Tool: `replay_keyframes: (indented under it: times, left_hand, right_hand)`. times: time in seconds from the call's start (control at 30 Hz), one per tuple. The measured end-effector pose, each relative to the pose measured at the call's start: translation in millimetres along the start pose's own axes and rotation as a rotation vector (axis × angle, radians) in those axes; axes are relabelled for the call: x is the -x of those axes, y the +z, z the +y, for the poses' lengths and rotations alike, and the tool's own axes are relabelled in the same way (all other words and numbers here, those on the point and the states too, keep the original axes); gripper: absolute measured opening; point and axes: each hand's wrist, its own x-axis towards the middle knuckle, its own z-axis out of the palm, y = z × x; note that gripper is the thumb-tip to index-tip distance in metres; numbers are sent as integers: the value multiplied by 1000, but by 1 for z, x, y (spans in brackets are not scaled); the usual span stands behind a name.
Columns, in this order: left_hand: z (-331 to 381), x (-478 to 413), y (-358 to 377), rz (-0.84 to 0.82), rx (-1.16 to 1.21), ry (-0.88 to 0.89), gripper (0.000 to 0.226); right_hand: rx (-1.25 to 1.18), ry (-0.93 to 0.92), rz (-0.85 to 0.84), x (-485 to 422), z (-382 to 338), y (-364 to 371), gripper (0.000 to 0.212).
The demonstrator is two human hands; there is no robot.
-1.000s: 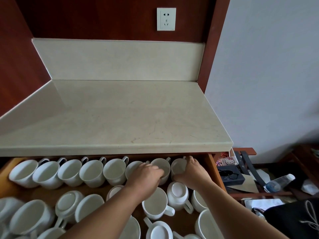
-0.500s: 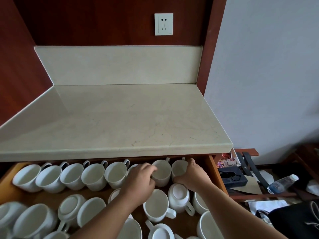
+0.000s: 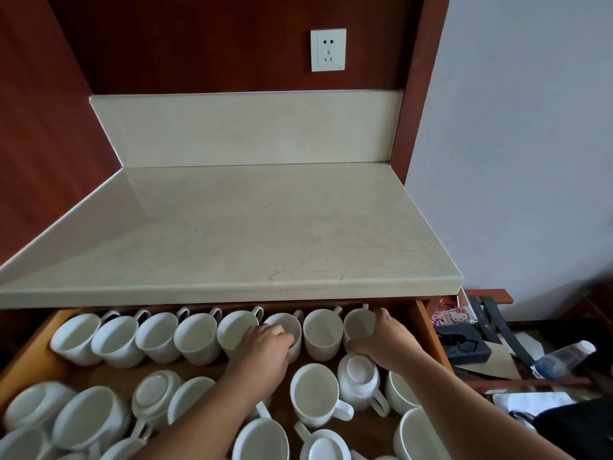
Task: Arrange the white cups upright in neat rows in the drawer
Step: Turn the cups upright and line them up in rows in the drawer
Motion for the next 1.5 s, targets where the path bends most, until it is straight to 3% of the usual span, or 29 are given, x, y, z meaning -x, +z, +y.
replay_keyframes:
  times: [0.17,0.4,0.5,0.63,1.07,1.2,1.3,1.5]
  left_hand:
    - [4,-6,0,-6,-21,-19,9]
    - [8,-6,0,69,13,-16,15]
    - [13,-10,4,129,65,115,37]
    - [22,-23,6,69,-44,290,18]
    - [32,-37,1,-37,-133,239,14]
    - [33,-34,-6,-8,-22,215,14]
    - [26,-26,-15,42,93,189,11]
    - [-11,0,-41,82,249,99,22]
  right_hand:
    - [7,-2,6,2,-1,-1,90]
    - [29,-22,9,3,-1,-3,89]
    - [27,-25,14,3,0,-3,90]
    - [38,-29,24,4,0,-3,88]
    - [27,-15,26,0,0,-3,89]
    - [49,-6,15,6,-3,-8,94]
    - [100,-9,58,13,-11,-18,81]
    - [154,-89,188,46,-50,-27,28]
